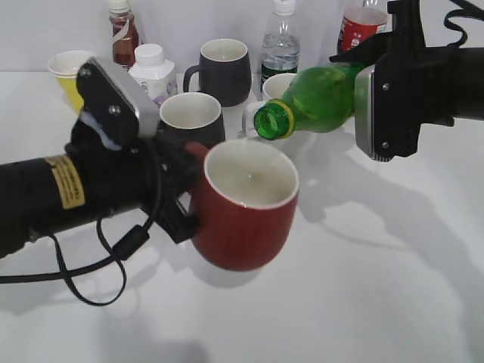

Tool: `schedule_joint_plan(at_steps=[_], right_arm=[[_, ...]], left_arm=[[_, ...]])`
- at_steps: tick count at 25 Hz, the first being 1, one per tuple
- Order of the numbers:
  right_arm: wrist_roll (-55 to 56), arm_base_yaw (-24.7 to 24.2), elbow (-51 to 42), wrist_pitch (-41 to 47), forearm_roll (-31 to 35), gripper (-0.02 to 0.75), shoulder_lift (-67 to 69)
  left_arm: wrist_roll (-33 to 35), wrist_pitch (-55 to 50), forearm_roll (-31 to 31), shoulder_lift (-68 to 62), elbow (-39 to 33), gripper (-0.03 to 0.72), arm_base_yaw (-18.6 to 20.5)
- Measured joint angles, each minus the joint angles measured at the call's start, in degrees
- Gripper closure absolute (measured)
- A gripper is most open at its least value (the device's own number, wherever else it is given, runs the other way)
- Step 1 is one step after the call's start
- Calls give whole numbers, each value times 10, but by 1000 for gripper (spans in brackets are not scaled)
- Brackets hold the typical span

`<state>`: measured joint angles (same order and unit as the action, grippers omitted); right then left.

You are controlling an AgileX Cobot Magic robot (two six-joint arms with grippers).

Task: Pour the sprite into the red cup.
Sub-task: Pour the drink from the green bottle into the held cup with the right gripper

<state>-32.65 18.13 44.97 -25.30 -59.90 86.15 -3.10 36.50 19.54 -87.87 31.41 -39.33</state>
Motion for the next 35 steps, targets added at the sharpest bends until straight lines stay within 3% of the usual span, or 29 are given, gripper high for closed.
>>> schedule_joint_plan(at_steps=[35], right_arm=[[-118,-1,0,-10,7,332,0]], left_arm=[[0,22,56,-36,0,617,0]])
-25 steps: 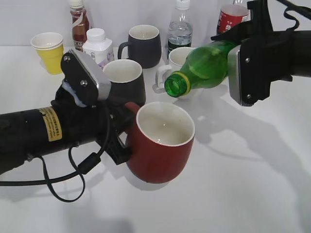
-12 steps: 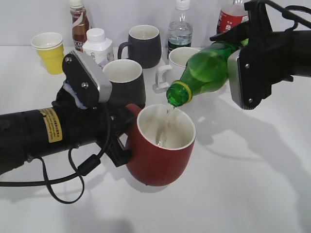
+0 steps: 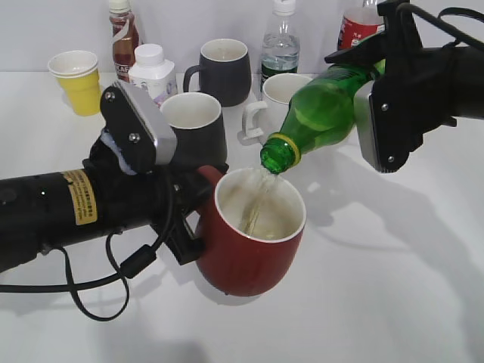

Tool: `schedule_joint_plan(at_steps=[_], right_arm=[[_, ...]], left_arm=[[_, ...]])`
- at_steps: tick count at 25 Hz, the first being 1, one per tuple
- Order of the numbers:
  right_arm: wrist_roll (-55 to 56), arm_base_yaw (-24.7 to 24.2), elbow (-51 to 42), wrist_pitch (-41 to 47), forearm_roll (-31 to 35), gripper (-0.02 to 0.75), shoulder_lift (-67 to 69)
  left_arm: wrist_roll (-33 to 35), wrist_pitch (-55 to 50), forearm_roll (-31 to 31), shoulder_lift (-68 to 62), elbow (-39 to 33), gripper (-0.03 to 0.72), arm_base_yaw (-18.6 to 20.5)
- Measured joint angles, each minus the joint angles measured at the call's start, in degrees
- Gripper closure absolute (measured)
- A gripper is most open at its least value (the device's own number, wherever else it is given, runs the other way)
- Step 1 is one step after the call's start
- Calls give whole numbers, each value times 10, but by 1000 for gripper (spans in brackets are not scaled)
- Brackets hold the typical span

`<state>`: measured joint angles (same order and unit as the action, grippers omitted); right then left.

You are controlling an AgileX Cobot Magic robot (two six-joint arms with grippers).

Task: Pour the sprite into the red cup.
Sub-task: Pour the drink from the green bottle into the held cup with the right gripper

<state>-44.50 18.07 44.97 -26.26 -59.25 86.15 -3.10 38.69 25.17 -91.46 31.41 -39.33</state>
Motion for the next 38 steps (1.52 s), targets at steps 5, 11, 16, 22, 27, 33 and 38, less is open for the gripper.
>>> schedule_joint_plan(at_steps=[5,11,16,22,27,33,38], right_arm=[[-7,0,0,-1,0,332,0],[-16,0,0,-2,1,332,0],[-24,0,0,-2,2,332,0],[-28,0,0,-3,2,333,0],[-28,0,0,-3,2,333,0],[-28,0,0,-5,3,333,0],[-28,0,0,-5,4,333,0]], left_arm=[[0,0,0,0,0,617,0],[0,-1,1,0,0,617,0],[0,-1,2,0,0,617,0],[1,1,2,0,0,617,0],[1,2,4,0,0,617,0],[1,2,4,0,0,617,0],[1,2,5,0,0,617,0]])
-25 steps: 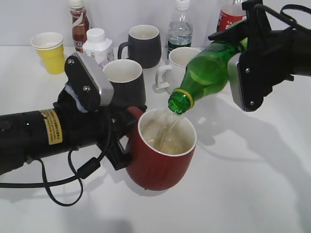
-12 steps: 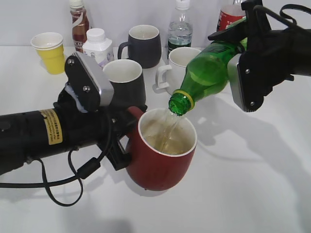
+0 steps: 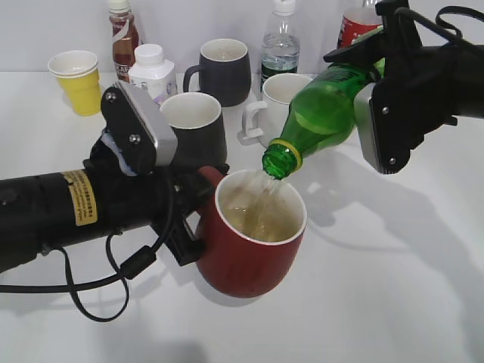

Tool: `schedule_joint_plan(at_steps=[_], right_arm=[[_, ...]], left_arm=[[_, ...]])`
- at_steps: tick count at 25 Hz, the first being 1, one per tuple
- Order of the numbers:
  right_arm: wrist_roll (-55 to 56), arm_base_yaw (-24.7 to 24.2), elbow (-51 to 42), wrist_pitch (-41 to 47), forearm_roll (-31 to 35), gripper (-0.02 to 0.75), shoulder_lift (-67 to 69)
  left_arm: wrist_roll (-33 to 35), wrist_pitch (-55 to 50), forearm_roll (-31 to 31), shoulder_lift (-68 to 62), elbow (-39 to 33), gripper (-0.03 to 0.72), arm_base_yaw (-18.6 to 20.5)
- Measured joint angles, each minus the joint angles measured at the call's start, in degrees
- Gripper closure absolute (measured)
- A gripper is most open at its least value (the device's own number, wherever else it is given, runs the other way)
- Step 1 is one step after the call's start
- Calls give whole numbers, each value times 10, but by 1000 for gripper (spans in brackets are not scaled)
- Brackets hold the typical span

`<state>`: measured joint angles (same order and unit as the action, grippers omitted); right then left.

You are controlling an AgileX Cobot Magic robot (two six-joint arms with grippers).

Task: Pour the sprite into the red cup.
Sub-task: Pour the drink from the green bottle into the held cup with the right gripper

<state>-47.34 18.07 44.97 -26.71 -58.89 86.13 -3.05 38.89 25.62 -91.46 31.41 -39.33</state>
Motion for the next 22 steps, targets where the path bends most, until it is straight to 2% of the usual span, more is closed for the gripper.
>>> schedule_joint_plan(at_steps=[15,22], right_arm=[[-13,0,0,-3,1,333,0],[-13,0,0,-4,29,333,0]], left_arm=[[1,-1,2,0,0,617,0],[1,1,2,0,0,617,0]])
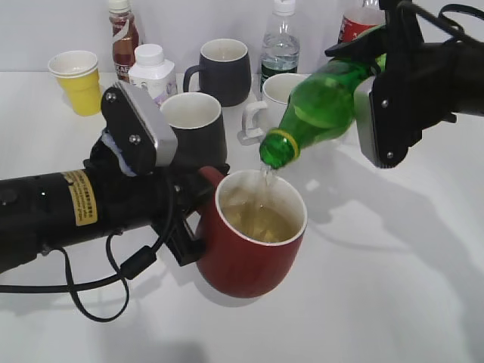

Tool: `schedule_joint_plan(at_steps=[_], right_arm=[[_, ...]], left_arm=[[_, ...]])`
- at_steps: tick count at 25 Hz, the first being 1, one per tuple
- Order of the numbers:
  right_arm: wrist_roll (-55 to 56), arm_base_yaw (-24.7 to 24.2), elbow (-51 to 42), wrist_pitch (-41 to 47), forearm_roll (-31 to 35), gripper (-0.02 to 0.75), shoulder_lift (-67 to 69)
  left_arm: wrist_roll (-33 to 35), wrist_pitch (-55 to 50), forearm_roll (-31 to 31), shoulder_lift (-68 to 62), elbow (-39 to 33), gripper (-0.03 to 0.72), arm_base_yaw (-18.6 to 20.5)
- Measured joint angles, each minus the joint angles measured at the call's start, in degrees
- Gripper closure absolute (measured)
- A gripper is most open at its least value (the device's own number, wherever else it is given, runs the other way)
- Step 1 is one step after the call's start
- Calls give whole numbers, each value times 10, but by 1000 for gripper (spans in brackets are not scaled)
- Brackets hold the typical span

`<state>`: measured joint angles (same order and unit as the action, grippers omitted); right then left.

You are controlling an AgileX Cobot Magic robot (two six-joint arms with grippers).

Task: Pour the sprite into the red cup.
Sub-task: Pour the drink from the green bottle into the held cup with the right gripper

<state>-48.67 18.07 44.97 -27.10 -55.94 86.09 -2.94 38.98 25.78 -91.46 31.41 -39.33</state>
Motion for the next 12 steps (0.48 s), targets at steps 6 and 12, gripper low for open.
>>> schedule_joint_plan(at_steps=[6,12], right_arm=[[57,0,0,0,35,333,0],[240,0,0,-8,38,333,0]], left_arm=[[1,21,-18,0,0,617,0],[1,51,-82,23,-16,617,6]])
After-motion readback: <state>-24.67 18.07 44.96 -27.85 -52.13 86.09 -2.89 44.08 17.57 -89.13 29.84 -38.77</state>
